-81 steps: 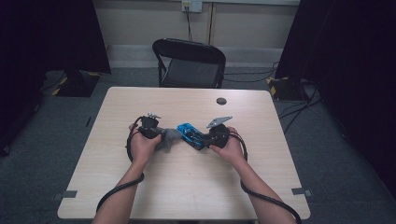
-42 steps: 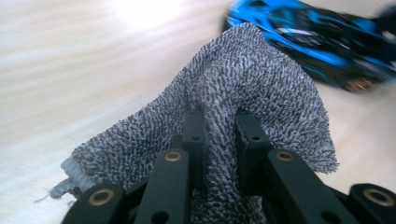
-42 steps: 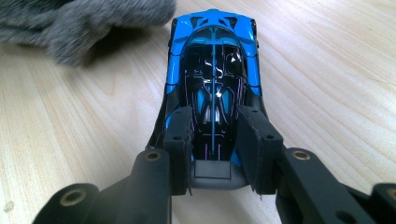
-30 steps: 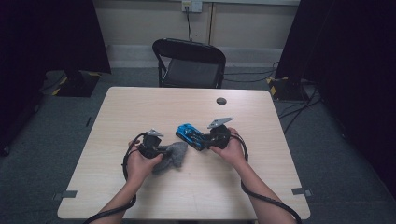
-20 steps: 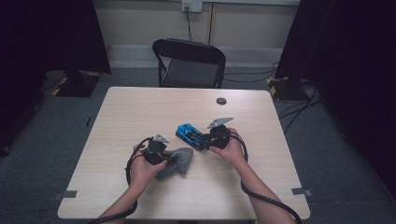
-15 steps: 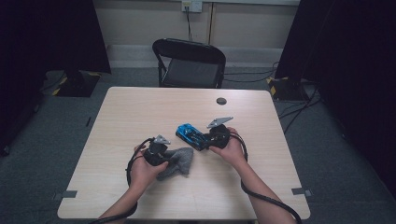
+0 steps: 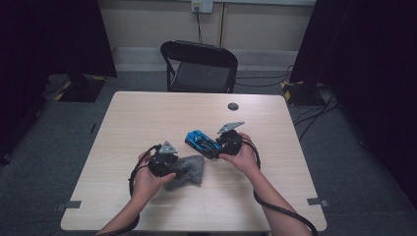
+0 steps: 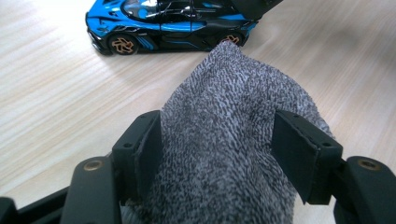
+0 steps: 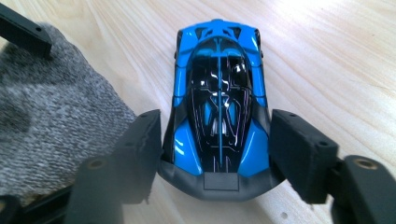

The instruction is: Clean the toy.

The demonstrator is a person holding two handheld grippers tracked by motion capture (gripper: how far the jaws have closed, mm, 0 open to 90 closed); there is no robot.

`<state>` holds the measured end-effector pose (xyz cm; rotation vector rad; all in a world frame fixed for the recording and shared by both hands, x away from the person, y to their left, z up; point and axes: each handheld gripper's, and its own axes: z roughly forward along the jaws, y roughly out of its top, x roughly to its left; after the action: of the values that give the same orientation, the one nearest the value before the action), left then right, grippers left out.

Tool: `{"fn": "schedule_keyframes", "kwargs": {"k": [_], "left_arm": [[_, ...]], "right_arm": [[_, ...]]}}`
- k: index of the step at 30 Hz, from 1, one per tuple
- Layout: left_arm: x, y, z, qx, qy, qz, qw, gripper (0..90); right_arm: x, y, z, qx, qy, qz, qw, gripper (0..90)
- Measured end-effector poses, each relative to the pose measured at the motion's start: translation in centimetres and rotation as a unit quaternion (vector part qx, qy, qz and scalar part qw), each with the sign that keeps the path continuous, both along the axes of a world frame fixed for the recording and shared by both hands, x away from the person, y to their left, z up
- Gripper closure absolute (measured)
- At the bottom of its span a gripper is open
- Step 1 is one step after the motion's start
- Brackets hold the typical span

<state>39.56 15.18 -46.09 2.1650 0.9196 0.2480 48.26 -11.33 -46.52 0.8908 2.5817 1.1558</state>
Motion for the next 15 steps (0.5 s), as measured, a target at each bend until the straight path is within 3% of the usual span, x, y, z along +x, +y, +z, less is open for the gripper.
{"fn": "schedule_keyframes", "kwargs": {"k": [4, 9, 12, 15], "left_arm": [[0.2, 1.2, 0.0, -0.005, -0.006, 0.017, 0.9998, 33.6], [0.6, 2.7, 0.2, -0.014, -0.008, 0.042, 0.9990, 32.8], [0.6, 3.3, 0.3, -0.019, -0.011, 0.051, 0.9985, 33.4], [0.7, 3.7, 0.5, -0.021, -0.013, 0.057, 0.9981, 32.3]], "right_arm": [[-0.6, 0.5, 0.8, 0.022, -0.009, 0.042, 0.9988, 33.8], [-2.0, 2.7, 1.1, 0.024, -0.024, 0.102, 0.9942, 32.9], [-2.7, 4.0, 1.0, 0.040, -0.017, 0.128, 0.9908, 33.0], [-3.5, 5.5, 0.7, 0.037, -0.010, 0.153, 0.9875, 33.8]]}}
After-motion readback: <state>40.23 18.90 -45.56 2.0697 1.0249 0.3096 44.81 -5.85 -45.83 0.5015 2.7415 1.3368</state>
